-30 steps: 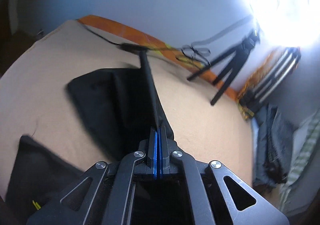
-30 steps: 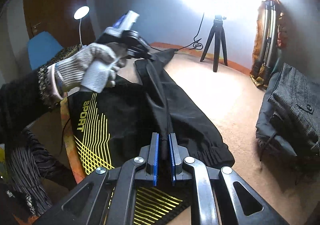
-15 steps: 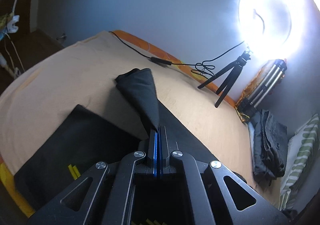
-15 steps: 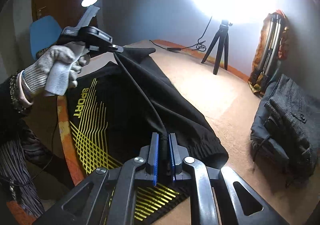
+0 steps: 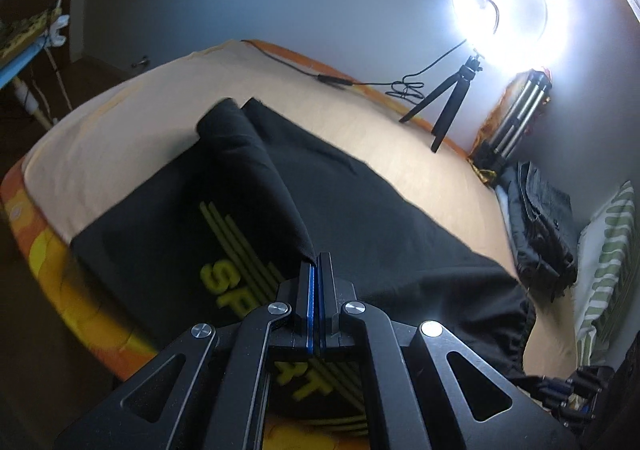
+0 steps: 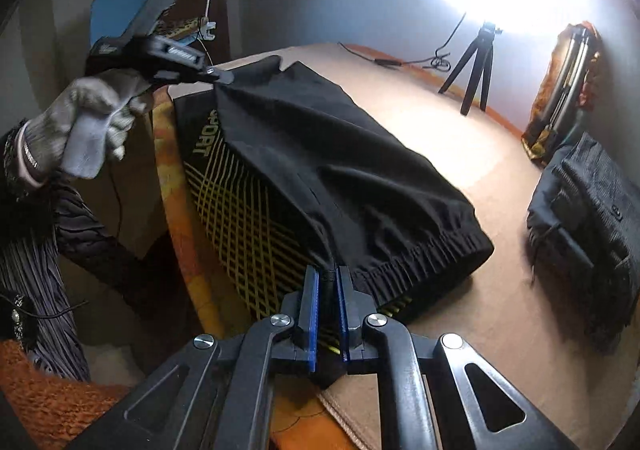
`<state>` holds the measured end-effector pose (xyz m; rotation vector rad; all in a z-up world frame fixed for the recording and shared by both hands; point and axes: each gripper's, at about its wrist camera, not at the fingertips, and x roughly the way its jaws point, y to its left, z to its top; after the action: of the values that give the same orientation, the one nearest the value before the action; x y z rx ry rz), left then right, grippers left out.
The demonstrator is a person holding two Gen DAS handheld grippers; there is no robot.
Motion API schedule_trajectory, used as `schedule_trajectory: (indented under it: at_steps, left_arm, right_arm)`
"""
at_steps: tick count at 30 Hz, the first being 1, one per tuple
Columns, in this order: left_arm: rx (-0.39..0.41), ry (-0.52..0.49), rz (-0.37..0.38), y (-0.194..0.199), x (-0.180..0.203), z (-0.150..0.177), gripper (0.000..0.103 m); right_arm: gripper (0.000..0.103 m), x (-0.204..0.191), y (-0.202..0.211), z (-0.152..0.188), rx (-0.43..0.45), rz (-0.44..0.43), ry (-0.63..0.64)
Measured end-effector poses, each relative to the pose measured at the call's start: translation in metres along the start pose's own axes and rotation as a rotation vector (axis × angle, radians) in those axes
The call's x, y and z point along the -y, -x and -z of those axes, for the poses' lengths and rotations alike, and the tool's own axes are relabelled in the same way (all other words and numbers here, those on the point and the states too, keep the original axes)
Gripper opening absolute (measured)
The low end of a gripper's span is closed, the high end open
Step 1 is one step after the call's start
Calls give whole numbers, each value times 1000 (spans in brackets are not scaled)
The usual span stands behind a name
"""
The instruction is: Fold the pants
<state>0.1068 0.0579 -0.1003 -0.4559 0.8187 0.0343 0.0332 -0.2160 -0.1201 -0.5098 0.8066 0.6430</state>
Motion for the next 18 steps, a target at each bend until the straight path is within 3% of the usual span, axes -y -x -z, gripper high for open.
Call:
schedule_trajectory:
  at_steps: [13,16,18]
  left_arm:
    - [-33,64,53,-5,-24,22,0]
    - [-49,58,71,-4,-25,23,0]
    - [-85,55,93,-6,-25,22,0]
  right_arm:
    - [6,-13,-17,13,-137,15,70]
    - [17,-16,-15,8,-159,-4,71]
    - [36,-18,-8,4,-152,-15,63]
